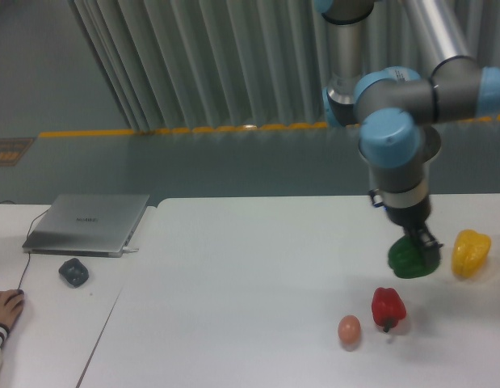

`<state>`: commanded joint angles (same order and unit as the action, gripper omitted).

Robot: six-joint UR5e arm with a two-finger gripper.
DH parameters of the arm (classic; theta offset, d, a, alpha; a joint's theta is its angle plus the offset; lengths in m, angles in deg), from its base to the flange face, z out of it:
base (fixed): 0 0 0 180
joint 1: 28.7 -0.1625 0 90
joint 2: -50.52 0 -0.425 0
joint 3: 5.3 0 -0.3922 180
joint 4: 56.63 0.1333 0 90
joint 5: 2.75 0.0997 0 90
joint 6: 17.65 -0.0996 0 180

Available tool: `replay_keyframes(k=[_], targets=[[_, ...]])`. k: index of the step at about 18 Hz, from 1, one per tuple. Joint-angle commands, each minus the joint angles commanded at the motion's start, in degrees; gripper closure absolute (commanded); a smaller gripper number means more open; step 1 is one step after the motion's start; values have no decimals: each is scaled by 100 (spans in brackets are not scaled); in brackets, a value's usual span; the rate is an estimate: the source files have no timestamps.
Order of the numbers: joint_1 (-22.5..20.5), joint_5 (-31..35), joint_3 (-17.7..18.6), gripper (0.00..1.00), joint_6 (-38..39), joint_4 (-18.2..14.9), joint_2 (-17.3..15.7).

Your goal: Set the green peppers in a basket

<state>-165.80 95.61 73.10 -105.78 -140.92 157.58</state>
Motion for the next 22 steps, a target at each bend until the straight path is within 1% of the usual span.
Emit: replay_keyframes(k=[2,4,6,8,11,15,17,21,22], targets=[[-185,-98,-9,69,-299,26,-27],[-291,-106,-18,69,-589,131,-36],[-379,-98,17,68,-897,298,-36],[-536,-106,52,68,-1344,553,-27],[-844,-80,53,68,-1995,589,-1],[-1099,-45,61,68,-2803,615,52],[-1257,-27,79,67,-3252,816,87],[-1644,-36,202,67,-4192,897,105],[-1732,-36,211,67,-4446,966,114]])
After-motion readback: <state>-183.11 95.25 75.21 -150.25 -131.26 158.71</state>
